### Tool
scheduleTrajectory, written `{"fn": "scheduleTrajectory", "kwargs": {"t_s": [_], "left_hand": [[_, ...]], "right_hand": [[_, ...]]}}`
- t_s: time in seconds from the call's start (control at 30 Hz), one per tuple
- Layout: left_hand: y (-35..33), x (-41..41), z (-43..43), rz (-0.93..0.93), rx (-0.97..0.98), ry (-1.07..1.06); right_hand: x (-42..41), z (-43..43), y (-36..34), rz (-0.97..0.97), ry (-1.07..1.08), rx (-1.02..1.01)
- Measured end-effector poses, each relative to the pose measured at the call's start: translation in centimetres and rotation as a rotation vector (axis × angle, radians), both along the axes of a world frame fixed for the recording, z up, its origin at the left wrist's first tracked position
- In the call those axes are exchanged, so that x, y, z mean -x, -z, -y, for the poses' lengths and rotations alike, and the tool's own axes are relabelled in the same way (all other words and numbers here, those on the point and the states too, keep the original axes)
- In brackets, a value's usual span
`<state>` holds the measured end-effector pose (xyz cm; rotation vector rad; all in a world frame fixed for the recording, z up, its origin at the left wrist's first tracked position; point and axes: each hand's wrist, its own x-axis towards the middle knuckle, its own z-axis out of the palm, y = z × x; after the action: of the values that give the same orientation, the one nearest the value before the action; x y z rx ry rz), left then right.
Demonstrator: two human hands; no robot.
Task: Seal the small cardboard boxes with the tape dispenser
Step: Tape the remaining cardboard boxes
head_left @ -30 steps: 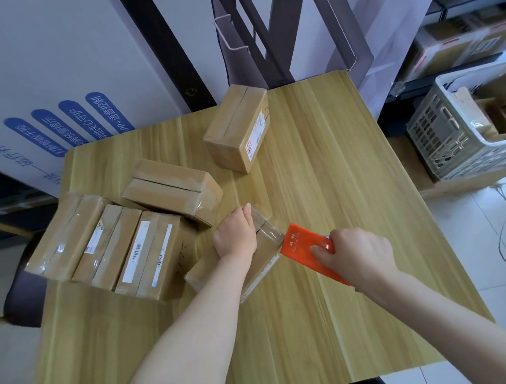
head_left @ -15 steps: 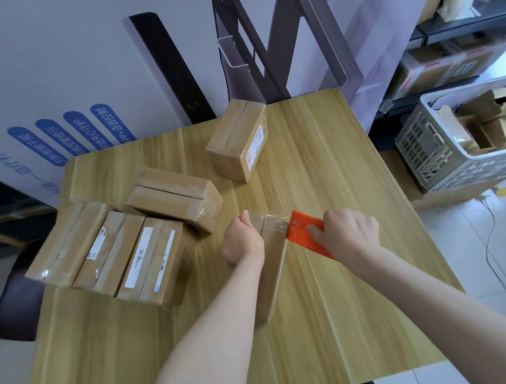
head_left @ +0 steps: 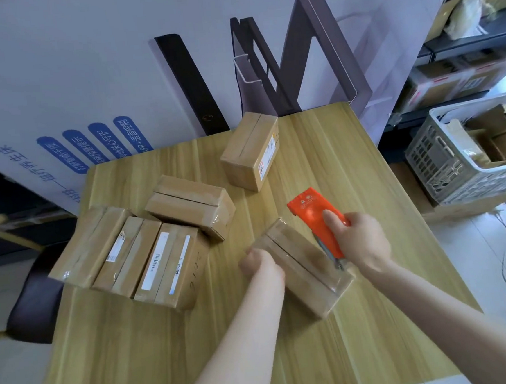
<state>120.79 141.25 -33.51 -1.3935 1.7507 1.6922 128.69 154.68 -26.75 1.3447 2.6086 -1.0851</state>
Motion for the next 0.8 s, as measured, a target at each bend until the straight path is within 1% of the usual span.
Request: {"fn": "scheduleTrajectory", "kwargs": {"t_s": [0.03, 0.07, 0.1, 0.17, 0.2, 0.23, 0.3, 0.33, 0.37, 0.43, 0.5, 0.6, 0.7, 0.77, 0.8], "left_hand": [[0.1, -0.5, -0.1, -0.059, 0.047, -0.001], [0.2, -0.9, 0.0, -0.170, 0.137, 0.043], [0.3, -1.4, 0.2, -0.332, 0.243, 0.138], [0.6, -1.8, 1.2, -0.723, 0.475, 0.421], [0.7, -1.6, 1.7, -0.877, 0.569, 0.558], [0.9, -1.0, 2.0, -0.985, 0.629, 0.688], [1.3, 0.5, 2.4, -1.090, 0.654, 0.971], [1.5, 1.2, 2.2, -1.083, 0.641, 1.127], [1.8, 1.8, 2.0, -1.030, 0.622, 1.268], [2.6, 2.6, 1.5, -0.866, 0.604, 1.453], [3.4, 2.9, 1.4, -0.802, 0.638, 1.509], [3.9, 3.2, 1.4, -0.823, 0.645, 1.500], [3.9, 4.2, 1.2, -0.800, 0.591, 1.501], [3.8, 5.0, 1.2, -0.711, 0.518, 1.541], [3.8, 5.4, 1.3, -0.654, 0.439, 1.548]], "right_hand": [[0.1, 0.8, 0.3, -0.047, 0.050, 0.081], [0.1, 1.6, 0.8, -0.092, 0.103, 0.157], [-0.1, 2.2, 1.4, -0.128, 0.161, 0.217], [-0.6, 3.0, 2.3, -0.164, 0.268, 0.282], [-0.8, 3.2, 2.7, -0.170, 0.301, 0.293], [-0.9, 3.4, 2.9, -0.174, 0.318, 0.296], [-0.7, 3.8, 3.1, -0.189, 0.336, 0.300], [-0.6, 4.0, 3.3, -0.202, 0.345, 0.303], [-0.5, 4.2, 3.4, -0.212, 0.353, 0.303], [-0.5, 4.4, 3.7, -0.229, 0.378, 0.309], [-0.6, 4.3, 4.0, -0.251, 0.420, 0.327], [-0.6, 4.0, 4.4, -0.261, 0.439, 0.327], [-0.6, 3.7, 4.6, -0.257, 0.439, 0.348], [-0.7, 3.5, 4.6, -0.267, 0.434, 0.359], [-0.8, 3.5, 4.6, -0.274, 0.431, 0.365]]}}
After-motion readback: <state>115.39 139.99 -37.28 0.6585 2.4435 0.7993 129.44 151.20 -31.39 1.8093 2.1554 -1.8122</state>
